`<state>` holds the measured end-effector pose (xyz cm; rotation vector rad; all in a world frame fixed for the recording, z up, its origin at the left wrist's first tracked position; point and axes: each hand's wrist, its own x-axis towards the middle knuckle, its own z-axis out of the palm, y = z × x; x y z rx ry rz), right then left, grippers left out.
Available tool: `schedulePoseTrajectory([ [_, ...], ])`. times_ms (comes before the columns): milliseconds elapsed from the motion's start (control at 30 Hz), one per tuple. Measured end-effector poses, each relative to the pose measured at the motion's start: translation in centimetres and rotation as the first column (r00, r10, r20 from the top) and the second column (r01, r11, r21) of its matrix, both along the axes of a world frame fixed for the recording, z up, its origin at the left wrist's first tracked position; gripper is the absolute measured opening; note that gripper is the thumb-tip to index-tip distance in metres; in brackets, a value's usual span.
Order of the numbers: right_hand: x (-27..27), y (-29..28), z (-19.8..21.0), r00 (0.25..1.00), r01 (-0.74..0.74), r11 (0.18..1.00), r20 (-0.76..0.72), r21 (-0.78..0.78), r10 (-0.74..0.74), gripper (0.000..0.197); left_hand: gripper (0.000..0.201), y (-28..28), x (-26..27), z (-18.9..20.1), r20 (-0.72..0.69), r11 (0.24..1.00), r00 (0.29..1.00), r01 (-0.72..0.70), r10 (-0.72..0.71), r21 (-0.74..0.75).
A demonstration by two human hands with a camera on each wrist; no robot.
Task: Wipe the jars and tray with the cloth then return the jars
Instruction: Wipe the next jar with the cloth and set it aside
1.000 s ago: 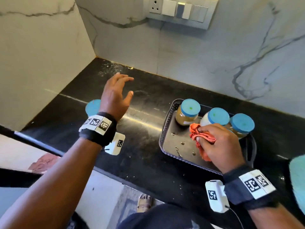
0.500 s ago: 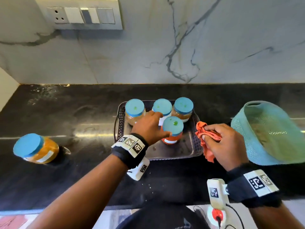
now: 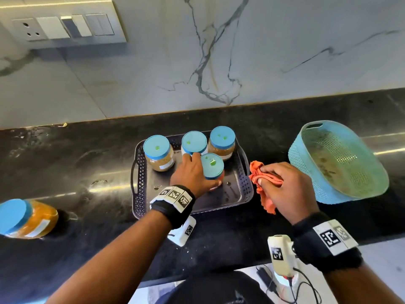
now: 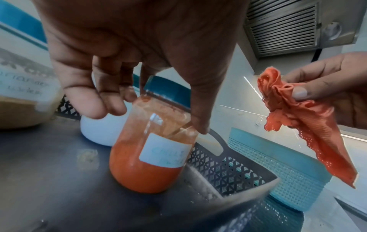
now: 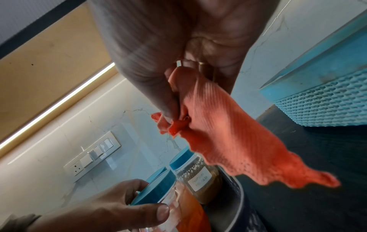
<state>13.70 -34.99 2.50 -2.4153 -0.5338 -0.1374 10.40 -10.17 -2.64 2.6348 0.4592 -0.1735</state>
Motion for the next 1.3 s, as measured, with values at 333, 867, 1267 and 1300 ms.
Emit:
schedulePoseTrajectory([
  [333,0.3,2.5,0.7,0.995,-0.046,0.994,-0.089,0.098,0.055,0.023,0.093,1.1,-2.5,4.4,0.321,0.927,0.944,0.052,0.075,-0.371],
  [867,0.8,9.8,4.5,0.940,-0.127,0.861,-0.218,0.493,0.263,0.020,0.100,5.1,-5.3,8.1,0.333,0.615,0.898,0.093,0.288,-0.783],
  [1267,0.3,11.1,6.2,0.932,-0.165,0.837,-0.195,0.522,0.305,0.013,0.087,6.6,-4.2,8.6,0.306,0.532,0.914,0.125,0.267,-0.838],
  [1300,0.4,11.2,6.2,0.930,-0.173,0.836,-0.193,0.521,0.313,0.013,0.085,6.7,-4.1,8.7,0.313,0.528,0.911,0.132,0.269,-0.839],
])
